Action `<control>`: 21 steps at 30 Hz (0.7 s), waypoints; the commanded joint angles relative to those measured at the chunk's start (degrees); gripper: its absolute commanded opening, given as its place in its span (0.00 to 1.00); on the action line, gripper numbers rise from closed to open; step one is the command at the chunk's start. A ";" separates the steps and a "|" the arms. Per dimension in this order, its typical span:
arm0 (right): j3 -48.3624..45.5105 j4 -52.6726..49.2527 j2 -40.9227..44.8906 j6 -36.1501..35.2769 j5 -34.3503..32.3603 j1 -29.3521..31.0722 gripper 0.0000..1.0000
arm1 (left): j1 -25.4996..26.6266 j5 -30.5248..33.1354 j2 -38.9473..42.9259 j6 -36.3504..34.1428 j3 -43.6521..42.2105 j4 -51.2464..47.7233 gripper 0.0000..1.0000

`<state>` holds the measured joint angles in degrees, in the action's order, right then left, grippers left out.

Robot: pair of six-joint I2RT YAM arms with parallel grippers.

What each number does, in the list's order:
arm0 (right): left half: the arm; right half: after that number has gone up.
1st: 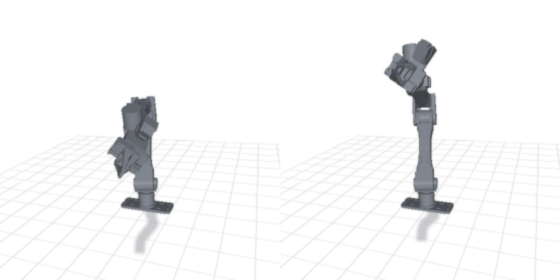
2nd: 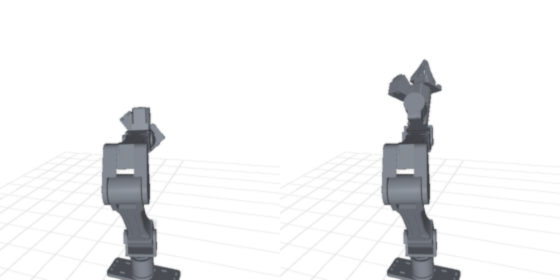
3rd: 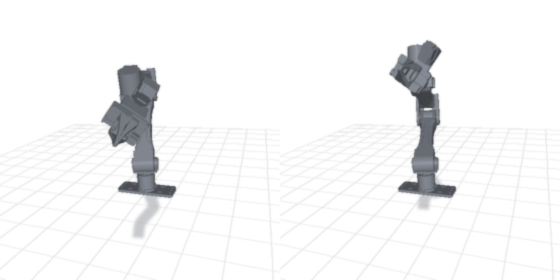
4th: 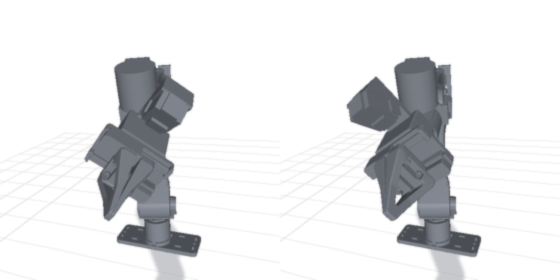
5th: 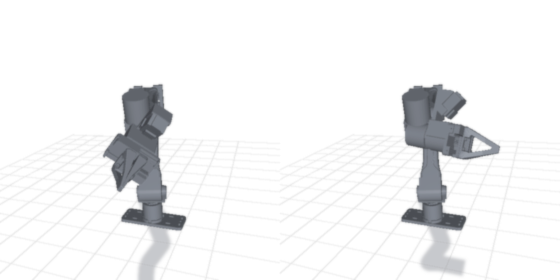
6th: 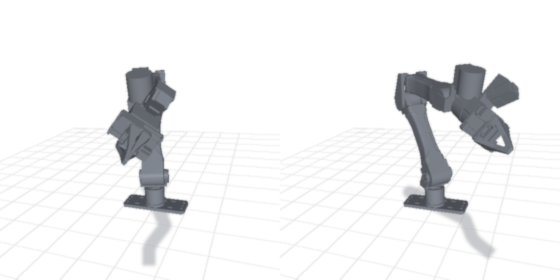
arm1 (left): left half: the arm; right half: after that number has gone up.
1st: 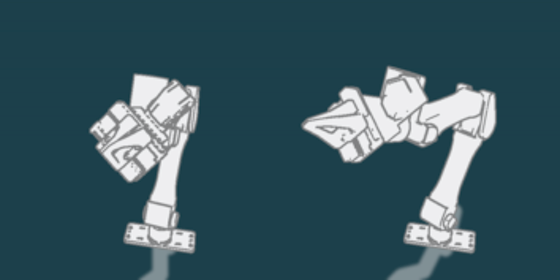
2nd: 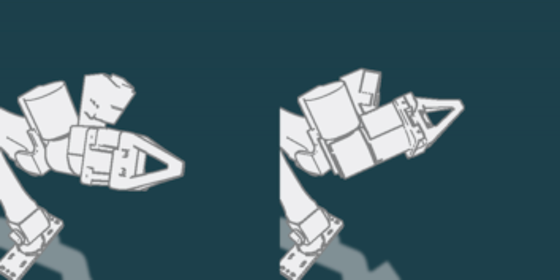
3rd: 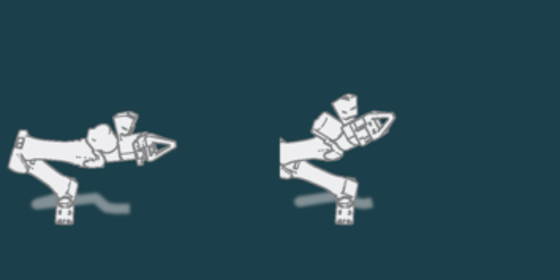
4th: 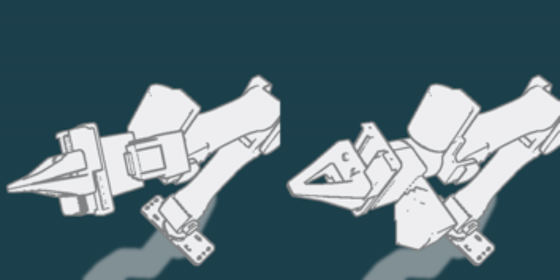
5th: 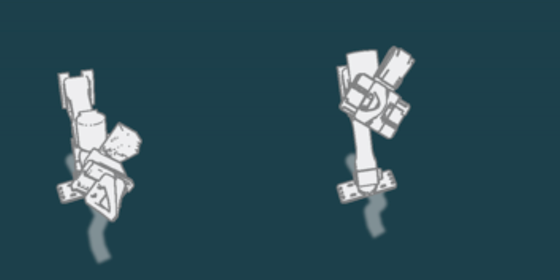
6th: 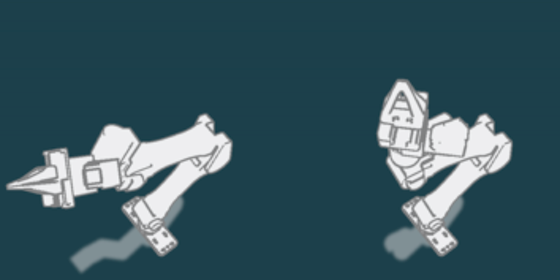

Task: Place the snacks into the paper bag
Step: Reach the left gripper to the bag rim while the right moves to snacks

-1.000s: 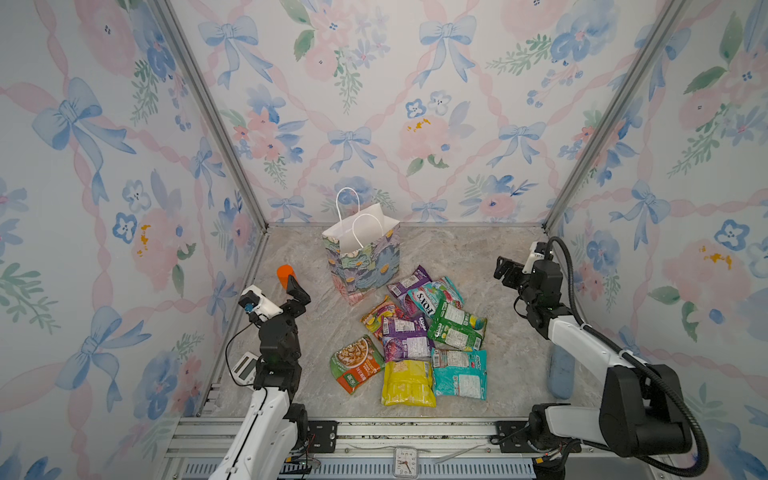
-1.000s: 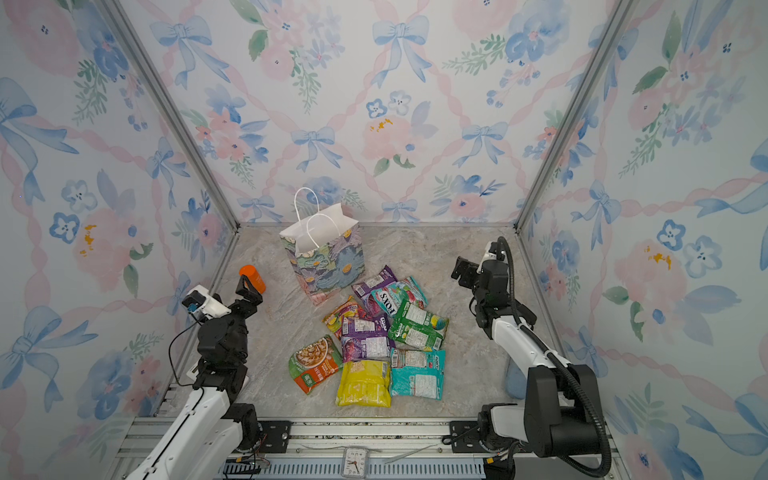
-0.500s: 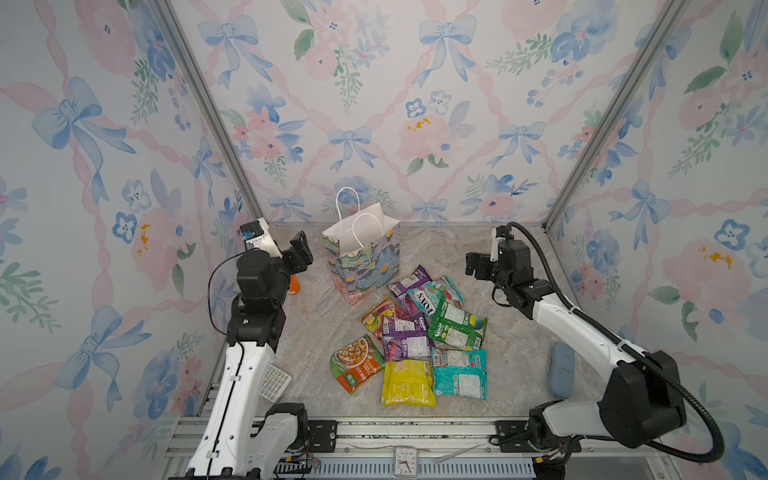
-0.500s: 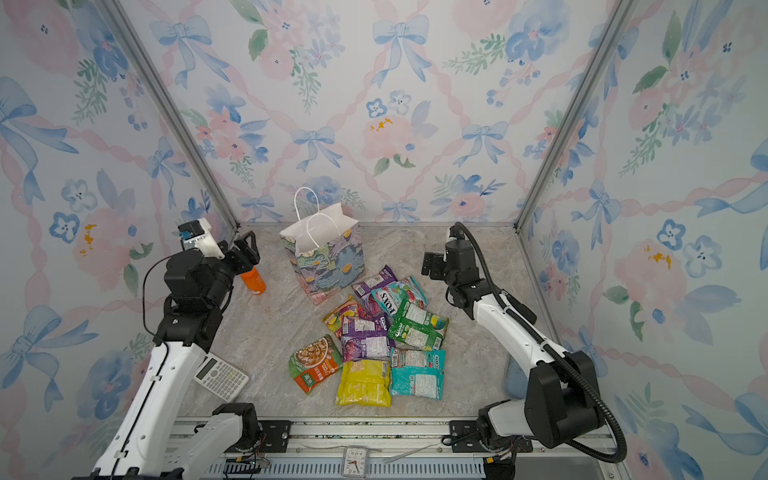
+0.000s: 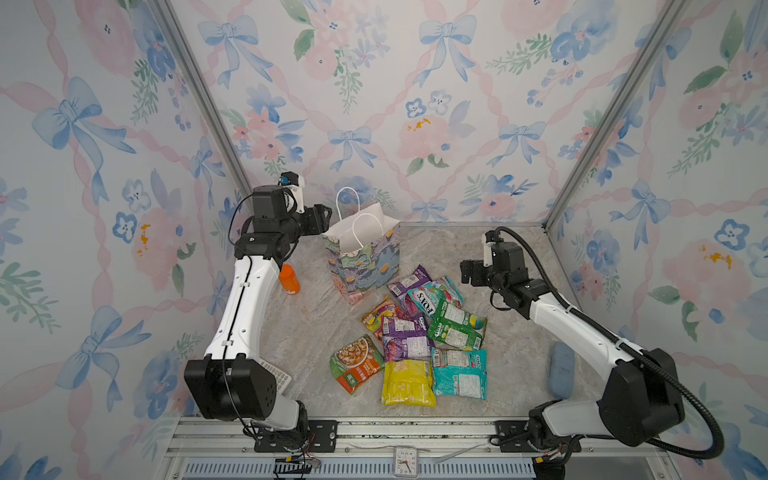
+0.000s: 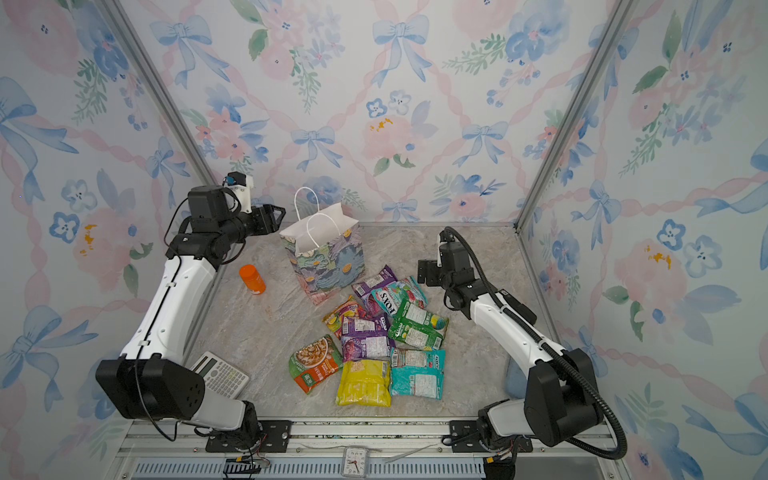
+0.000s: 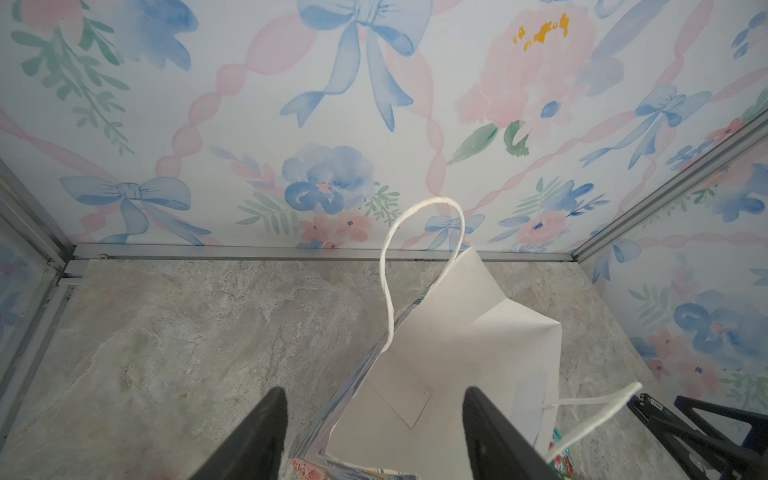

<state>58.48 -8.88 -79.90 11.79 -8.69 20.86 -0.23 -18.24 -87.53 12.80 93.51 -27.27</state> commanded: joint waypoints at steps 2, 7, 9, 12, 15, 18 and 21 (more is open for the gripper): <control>1.20 -0.89 0.44 -0.81 2.05 0.67 0.96 | 2.15 3.59 -6.42 -6.22 7.94 -9.92 0.62; 1.65 -1.44 0.26 -0.75 3.24 0.76 0.96 | 4.81 5.74 -11.94 -8.95 13.71 -14.11 0.55; 1.59 -1.39 0.35 -1.03 3.15 0.93 0.96 | 5.25 5.93 -12.86 -9.37 14.06 -14.47 0.55; 1.69 -1.75 0.61 -1.04 3.23 0.93 0.97 | 5.42 6.82 -13.96 -9.56 14.37 -15.19 0.56; 1.53 -1.54 0.88 -0.96 3.52 0.94 0.97 | 5.56 9.08 -14.64 -10.21 14.25 -15.52 0.57; 1.68 -1.62 0.80 -0.55 3.89 0.99 0.97 | 5.61 10.43 -15.45 -10.46 14.74 -16.30 0.57; 1.68 -1.33 0.75 -0.37 4.22 1.13 0.96 | 5.77 9.21 -15.83 -10.67 14.68 -16.32 0.56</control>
<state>58.50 -9.47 -79.88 11.49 -5.48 21.19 5.23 -9.39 -102.17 3.60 106.83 -42.02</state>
